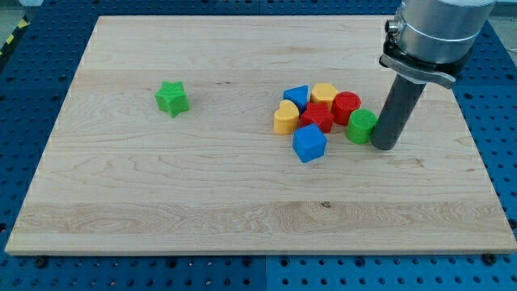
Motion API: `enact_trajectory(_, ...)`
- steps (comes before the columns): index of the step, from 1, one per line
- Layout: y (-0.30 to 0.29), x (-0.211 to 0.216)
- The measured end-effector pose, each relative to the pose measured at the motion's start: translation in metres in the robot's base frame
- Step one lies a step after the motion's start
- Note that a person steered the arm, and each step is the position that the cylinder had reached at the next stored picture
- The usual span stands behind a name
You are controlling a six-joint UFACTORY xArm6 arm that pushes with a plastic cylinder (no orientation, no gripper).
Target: Move your arm to the bottom center of the board
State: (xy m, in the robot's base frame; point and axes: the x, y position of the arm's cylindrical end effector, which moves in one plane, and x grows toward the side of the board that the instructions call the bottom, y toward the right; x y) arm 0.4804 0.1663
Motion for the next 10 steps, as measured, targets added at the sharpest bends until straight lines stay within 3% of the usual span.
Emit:
enact_trajectory(3,-0.014,0.085)
enact_trajectory(7,-0.031,0.11)
enact_trajectory(10,-0.125,0.12)
